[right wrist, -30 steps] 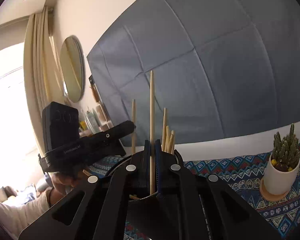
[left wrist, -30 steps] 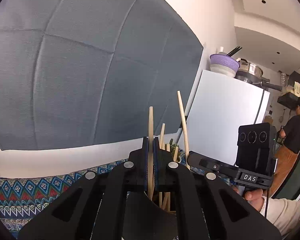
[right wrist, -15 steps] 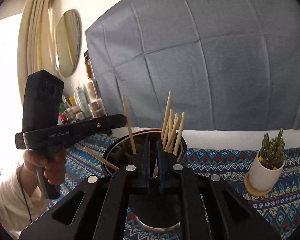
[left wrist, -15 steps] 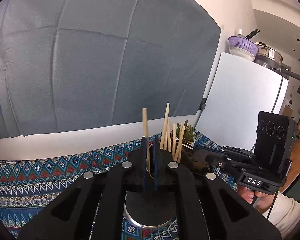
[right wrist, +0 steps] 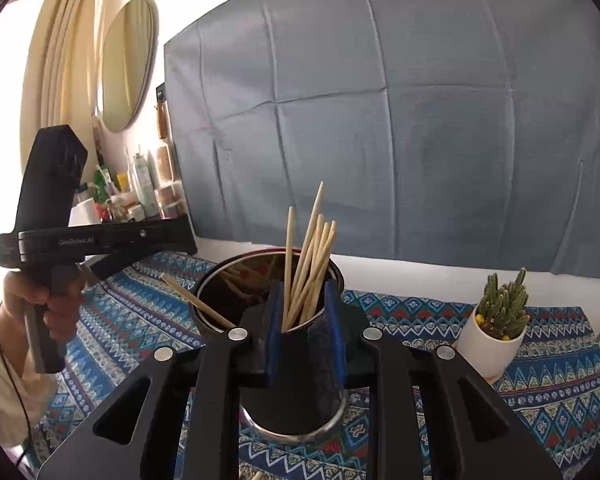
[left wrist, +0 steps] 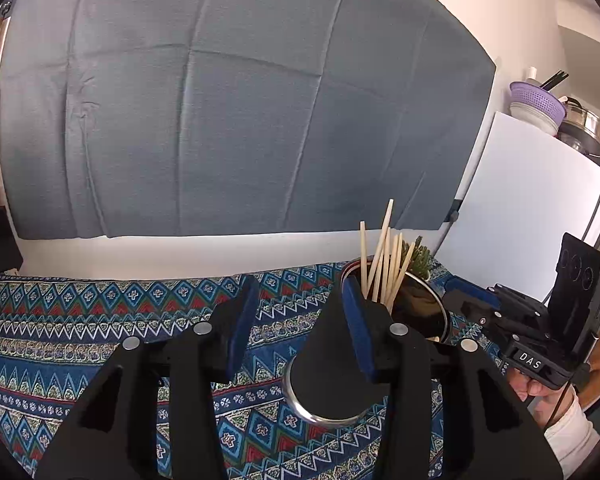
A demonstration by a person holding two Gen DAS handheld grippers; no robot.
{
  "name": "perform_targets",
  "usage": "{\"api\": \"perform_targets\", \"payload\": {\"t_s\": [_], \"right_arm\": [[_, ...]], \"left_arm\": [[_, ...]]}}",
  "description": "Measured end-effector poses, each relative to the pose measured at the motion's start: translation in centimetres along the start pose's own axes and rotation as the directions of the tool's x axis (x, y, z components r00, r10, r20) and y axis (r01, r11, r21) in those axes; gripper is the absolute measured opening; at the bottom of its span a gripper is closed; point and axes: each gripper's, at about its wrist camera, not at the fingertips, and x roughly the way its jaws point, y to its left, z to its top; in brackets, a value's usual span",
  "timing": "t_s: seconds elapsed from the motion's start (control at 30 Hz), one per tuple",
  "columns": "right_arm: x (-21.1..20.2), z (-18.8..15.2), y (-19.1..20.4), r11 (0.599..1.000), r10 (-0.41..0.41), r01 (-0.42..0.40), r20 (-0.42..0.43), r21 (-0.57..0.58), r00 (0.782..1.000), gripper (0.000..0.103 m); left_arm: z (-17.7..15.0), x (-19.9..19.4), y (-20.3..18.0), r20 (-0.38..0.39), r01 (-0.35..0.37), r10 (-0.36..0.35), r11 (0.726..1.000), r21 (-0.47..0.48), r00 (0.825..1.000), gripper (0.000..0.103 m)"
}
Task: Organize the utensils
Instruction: 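Move both open grippers back down toward the last two sticks on the cloth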
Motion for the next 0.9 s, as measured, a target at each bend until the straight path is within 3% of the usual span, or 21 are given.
{"api": "perform_targets", "payload": {"t_s": [0.07, 0.13, 0.23, 0.37, 0.53, 0.73, 0.9], "right_arm": [[-0.2, -0.2, -0.2, 1.0, -0.016, 0.016, -0.002, 0.008, 1.0, 0.032], [-0.5, -0.4, -0.4, 0.999, -0.033, 0.033, -0.005, 0.015, 0.999, 0.035], [-1.0, -0.7, -0.5, 0.998, -0.056, 0.057, -0.017, 0.011, 0.998, 0.043], [-1.5, -1.0, -0.4, 0.994, -0.111, 0.111, -0.034, -0.004, 0.993, 0.066], [-2.2, -1.6, 0.2, 0.987, -0.162, 0.16, -0.07, -0.036, 0.984, 0.086], [-1.7, -2.9, 0.2, 0.98, -0.198, 0.195, -0.163, -0.03, 0.967, 0.089], [-0.8, -4.8, 0.0, 0.976, -0.217, 0.214, -0.264, -0.038, 0.94, 0.09]], "left_arm": [[-0.4, -0.5, 0.0, -0.008, -0.014, 0.014, 1.0, -0.001, 1.0, 0.06], [-0.8, -1.2, -0.1, -0.007, -0.025, 0.025, 1.0, 0.006, 1.0, 0.063], [-1.4, -2.1, -0.6, -0.004, -0.044, 0.044, 0.999, 0.027, 0.999, 0.079], [-2.1, -2.9, -1.5, -0.005, -0.059, 0.059, 0.996, 0.074, 0.998, 0.095], [-3.5, -3.3, -2.1, -0.042, -0.071, 0.075, 0.993, 0.094, 0.996, 0.097], [-6.0, -2.4, -2.9, -0.11, -0.115, 0.13, 0.985, 0.132, 0.985, 0.097], [-8.6, -1.1, -2.8, -0.214, -0.128, 0.151, 0.985, 0.117, 0.965, 0.097]]}}
